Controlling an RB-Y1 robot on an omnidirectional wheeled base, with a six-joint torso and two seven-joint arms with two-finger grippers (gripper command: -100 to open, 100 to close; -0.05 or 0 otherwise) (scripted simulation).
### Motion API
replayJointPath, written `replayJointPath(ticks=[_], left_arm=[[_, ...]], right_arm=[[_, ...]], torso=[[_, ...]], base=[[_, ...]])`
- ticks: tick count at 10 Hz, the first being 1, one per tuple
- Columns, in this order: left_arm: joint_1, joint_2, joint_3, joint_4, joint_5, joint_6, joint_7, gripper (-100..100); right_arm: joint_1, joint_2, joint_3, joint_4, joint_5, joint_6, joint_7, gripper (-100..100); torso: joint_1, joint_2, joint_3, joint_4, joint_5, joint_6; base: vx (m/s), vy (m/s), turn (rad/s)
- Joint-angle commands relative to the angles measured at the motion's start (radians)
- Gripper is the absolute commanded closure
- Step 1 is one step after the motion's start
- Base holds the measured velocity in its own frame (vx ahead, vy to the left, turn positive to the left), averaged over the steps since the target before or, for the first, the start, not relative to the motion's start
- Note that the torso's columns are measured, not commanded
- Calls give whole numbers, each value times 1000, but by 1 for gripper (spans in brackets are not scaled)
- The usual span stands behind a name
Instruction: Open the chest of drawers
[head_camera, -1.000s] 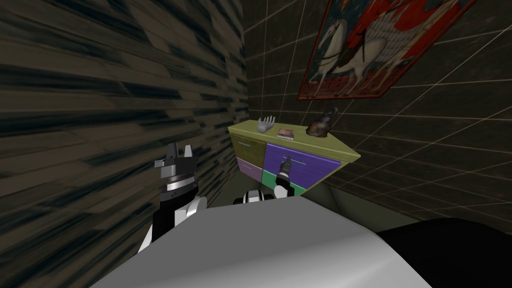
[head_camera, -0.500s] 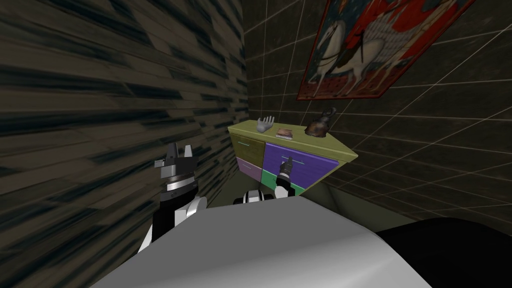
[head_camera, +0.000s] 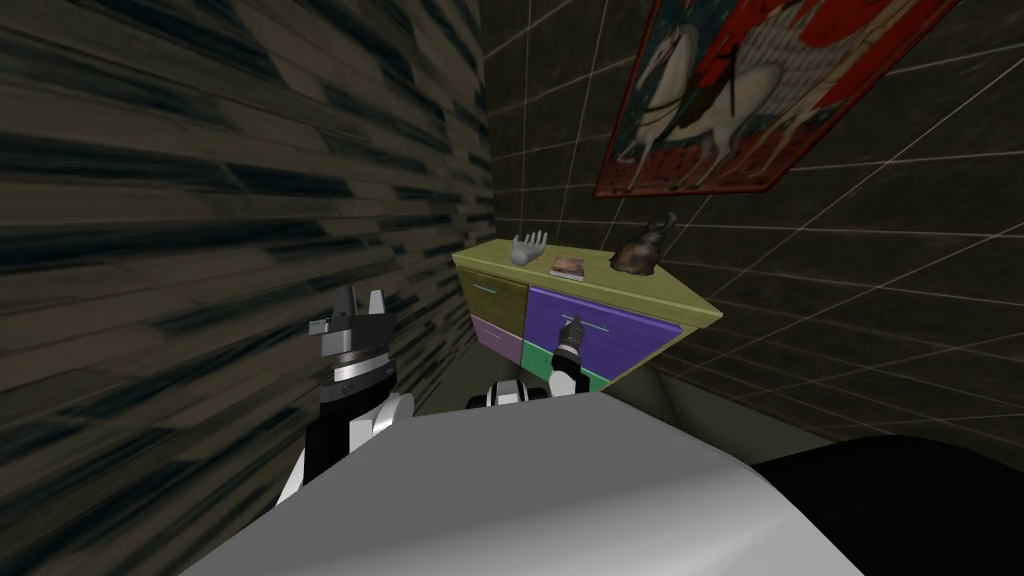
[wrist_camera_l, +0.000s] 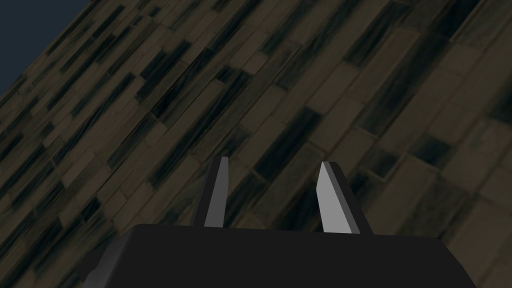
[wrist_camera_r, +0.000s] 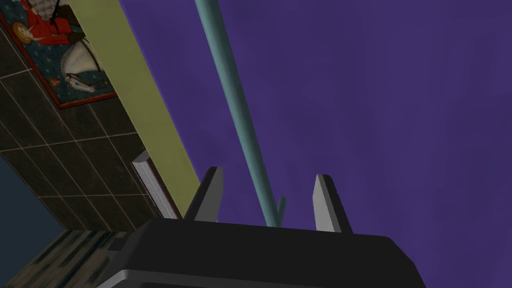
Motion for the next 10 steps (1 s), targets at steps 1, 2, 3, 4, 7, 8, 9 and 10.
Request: replayJointPath(ticks=[1,2,3,4,7,8,9,10], left_arm=[[0,0,0,0,0,0,0,0],[0,0,0,0,0,0,0,0],[0,0,0,0,0,0,0,0],[0,0,0,0,0,0,0,0],[0,0,0,0,0,0,0,0],[0,0,0,0,0,0,0,0],[0,0,0,0,0,0,0,0],[0,0,0,0,0,0,0,0]], right_arm=[[3,4,4,-15,1,1,11,100],[3,6,6,-18,0,2,15,100],[4,9,9,-26,0,5,22,100],[6,13,14,-37,-1,8,34,100],[13,14,22,-32,2,6,32,100],[14,14,25,-37,4,6,33,100],[14,14,26,-40,6,5,34,100],[15,15,29,-45,8,4,35,100]], torso=[[-3,-2,-1,-1,-2,-1],[0,1,0,0,-1,-1],[-2,3,2,2,0,0],[-3,2,1,3,1,1],[-4,-2,-2,2,1,1],[-2,1,0,2,1,0],[-2,1,0,3,1,0],[-2,0,-1,3,2,0]], base=[[-114,72,-27],[-181,79,-14],[-169,89,-10],[-169,109,-25],[-117,76,-10],[-153,105,-24],[-137,102,-17],[-156,120,-17]])
